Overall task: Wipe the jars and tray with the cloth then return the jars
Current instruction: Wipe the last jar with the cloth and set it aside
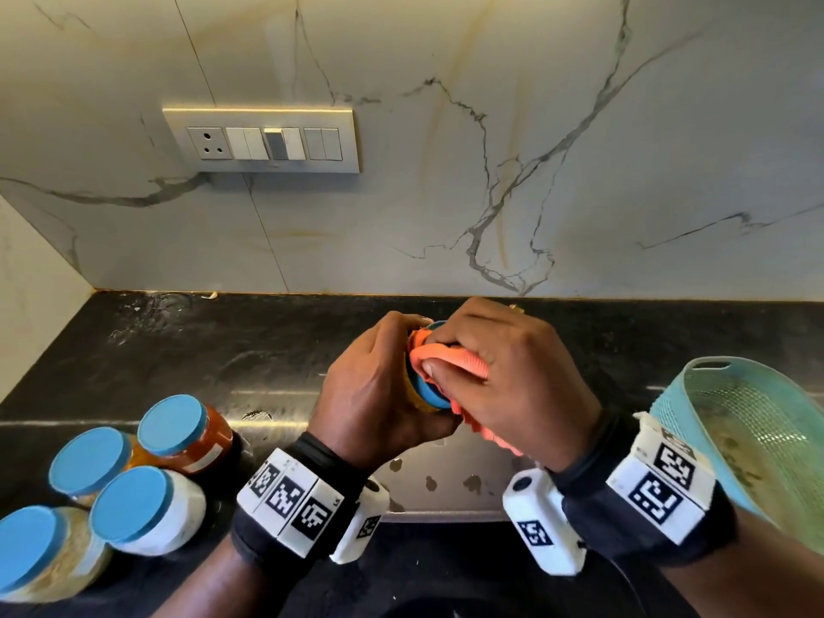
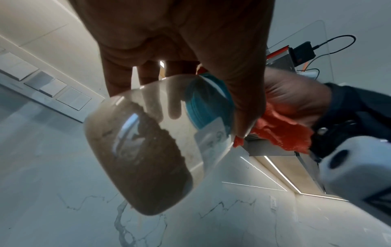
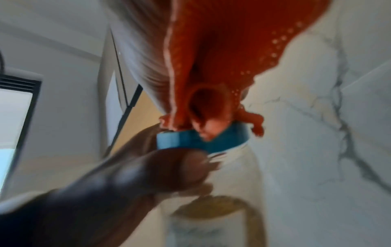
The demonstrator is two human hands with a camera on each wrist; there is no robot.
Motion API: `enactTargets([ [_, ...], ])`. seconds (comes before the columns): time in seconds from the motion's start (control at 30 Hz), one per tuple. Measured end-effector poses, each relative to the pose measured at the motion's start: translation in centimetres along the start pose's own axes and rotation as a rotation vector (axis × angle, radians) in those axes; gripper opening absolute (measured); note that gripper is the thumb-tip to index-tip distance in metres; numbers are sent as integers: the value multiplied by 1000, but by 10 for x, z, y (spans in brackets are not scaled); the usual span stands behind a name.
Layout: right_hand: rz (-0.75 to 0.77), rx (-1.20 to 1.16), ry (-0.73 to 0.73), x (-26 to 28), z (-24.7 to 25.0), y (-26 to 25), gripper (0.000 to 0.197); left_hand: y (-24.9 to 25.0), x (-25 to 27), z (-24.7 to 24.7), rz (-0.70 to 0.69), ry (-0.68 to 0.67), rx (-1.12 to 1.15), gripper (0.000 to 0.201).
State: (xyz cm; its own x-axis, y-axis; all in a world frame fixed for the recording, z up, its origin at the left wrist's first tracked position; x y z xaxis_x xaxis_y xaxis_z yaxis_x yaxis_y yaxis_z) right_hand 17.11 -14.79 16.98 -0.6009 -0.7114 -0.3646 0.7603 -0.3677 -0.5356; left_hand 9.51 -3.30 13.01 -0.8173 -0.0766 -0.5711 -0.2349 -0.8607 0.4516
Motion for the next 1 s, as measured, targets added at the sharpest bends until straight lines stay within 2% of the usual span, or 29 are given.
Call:
enactTargets([
  [0.1,-99,35,149,-8,11,18,14,3,-1,-4,0,-8,-25,77],
  [0.17,-80,25,173,-8,11,16,13,4,-3,-7,11,-8,-36,74],
  [0.3,11,-13,110,0,8,-1,15,5,-6,-6,24,-2,-17,66],
  [0.47,-69,-161,26,-8,13,6,15,6,-9,-2,6,1,-13,70],
  [0.57,-41,-163,-44,-4,12,-1,19,4,-13,5,-6,19,-17,77],
  [0.83,71,84,-140,16,15,8,22,-4,-12,7,16,-4,-2,81],
  [1.0,46,274,-94,10,24,33,24,-5,-11,1,24,-28,-30,78],
])
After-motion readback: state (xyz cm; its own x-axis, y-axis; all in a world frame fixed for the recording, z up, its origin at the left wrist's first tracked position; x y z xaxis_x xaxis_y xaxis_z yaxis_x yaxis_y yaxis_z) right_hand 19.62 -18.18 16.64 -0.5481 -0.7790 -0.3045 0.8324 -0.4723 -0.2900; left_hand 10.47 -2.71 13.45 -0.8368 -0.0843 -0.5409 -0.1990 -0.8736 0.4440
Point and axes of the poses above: each hand's wrist, its own x-axis away from the middle knuckle, its own z-axis out of the back of the hand, y = z × x, the point moved 6 cm from there along -x, towards the middle knuckle, and after that the axes turned 9 degrees about -z, right-handed, at the moved point
